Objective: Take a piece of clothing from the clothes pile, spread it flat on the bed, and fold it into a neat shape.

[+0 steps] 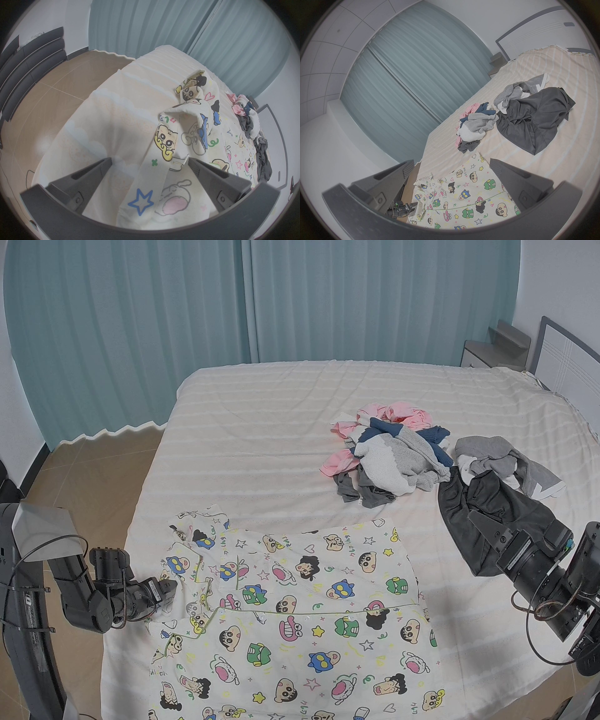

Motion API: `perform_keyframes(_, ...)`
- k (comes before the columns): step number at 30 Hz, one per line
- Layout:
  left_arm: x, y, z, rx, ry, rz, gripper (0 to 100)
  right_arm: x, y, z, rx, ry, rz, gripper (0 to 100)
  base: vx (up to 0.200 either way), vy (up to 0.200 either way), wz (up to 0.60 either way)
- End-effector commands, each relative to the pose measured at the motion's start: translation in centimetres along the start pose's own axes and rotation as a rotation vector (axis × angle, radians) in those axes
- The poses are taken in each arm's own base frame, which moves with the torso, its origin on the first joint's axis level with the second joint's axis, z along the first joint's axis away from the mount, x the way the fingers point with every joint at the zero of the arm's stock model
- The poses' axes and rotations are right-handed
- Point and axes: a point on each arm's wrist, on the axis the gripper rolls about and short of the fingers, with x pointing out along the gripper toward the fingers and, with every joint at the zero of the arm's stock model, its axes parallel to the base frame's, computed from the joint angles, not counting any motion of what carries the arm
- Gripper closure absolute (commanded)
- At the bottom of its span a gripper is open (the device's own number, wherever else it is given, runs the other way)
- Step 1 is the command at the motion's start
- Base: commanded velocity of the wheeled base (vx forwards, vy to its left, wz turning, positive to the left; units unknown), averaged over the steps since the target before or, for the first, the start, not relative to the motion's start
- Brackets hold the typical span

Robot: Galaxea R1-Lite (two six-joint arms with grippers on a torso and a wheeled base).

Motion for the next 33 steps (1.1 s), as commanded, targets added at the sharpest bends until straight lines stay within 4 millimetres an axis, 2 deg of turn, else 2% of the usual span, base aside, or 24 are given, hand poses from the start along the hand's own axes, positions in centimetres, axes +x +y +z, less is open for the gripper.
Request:
perform_keyframes(1,0.2,-0.2,-0.5,0.005,0.021,-0.003,0,0.0,0.0,0.0,0.001,-0.001,0.002,0,0.0,0.0,0.0)
perform_keyframes(9,0.4,-0.8,-0.7,0.008,0.022,-0.016,0,0.0,0.1,0.0,-0.001,-0.003,0.002,0,0.0,0.0,0.0)
perform_keyframes(10,0.4,-0.7,-0.7,0.006,0.023,-0.016,100,0.0,0.1,0.1,0.0,-0.004,0.003,0,0.0,0.0,0.0)
perform_keyframes(26,0.2,-0.7,-0.2,-0.037,0.006,-0.013,100,-0.1,0.1,0.1,0.0,-0.005,0.004,0,0.0,0.0,0.0)
perform_keyframes(33,-0.4,-0.4,1.1,-0.041,-0.071,-0.007,100,-0.1,0.1,0.1,0.001,-0.007,0.004,0,0.0,0.0,0.0)
